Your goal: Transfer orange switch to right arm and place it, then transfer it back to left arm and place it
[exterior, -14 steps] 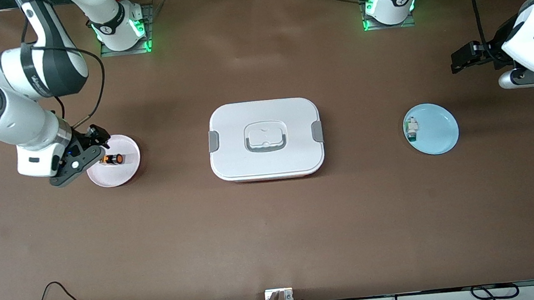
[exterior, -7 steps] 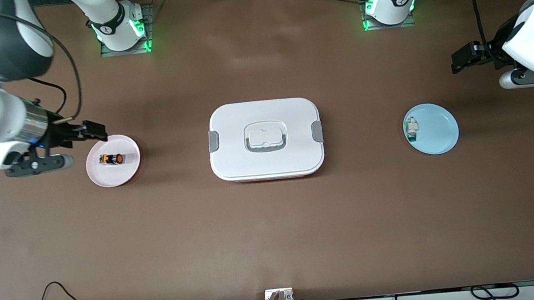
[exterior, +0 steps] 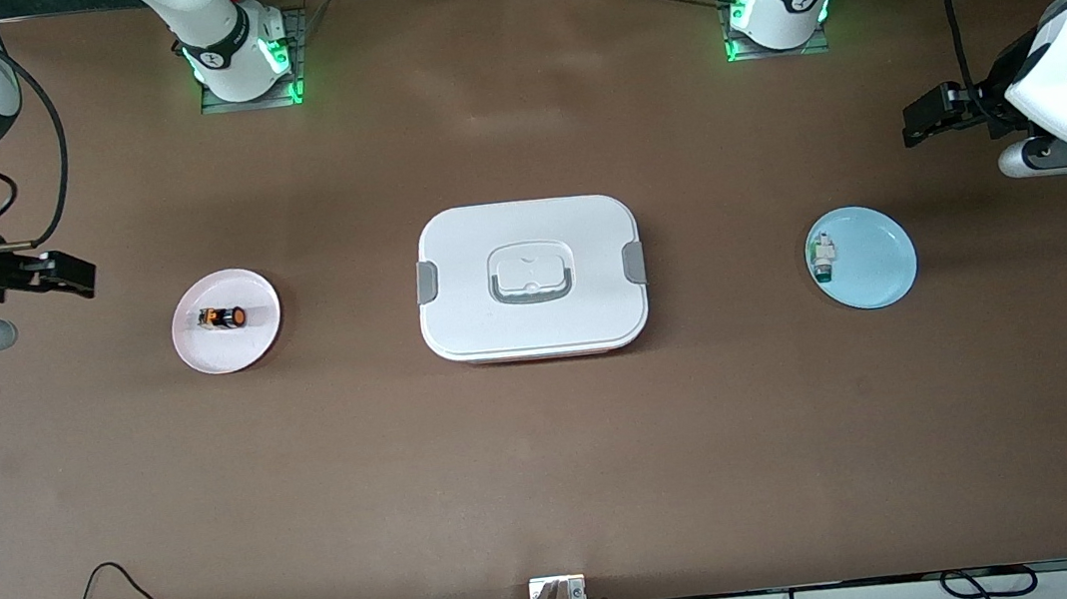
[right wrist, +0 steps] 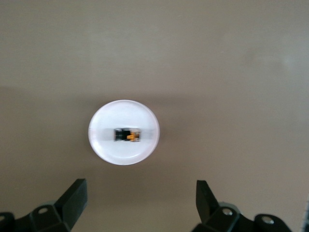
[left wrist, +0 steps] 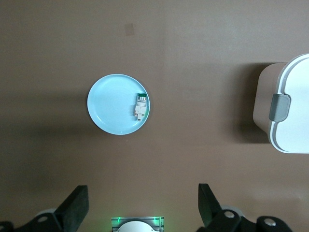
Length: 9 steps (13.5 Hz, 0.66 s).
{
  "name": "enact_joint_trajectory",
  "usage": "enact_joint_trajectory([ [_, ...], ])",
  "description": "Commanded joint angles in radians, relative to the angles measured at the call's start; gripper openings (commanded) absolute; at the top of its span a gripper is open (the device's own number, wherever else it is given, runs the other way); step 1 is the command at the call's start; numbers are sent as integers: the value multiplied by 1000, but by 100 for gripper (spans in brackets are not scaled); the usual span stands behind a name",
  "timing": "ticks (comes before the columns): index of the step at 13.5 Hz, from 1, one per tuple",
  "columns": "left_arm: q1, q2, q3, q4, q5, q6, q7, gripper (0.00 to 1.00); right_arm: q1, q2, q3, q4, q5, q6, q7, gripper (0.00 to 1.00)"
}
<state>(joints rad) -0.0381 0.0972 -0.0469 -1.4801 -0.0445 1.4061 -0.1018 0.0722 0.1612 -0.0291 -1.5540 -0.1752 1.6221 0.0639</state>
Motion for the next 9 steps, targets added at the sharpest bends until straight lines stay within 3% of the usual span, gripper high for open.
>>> enact_joint_trajectory([
  [1,7,-17,-7,-11,15,-9,10,100,-11,3,-8,73,17,-24,-15,100],
  [4,7,-13,-7,-5,14,-9,10,100,-90,-12,-46,75,175,-67,-7,100],
  [9,7,-11,-7,-2,14,-9,10,100,-132,-20,-45,61,155,-74,-55,100],
])
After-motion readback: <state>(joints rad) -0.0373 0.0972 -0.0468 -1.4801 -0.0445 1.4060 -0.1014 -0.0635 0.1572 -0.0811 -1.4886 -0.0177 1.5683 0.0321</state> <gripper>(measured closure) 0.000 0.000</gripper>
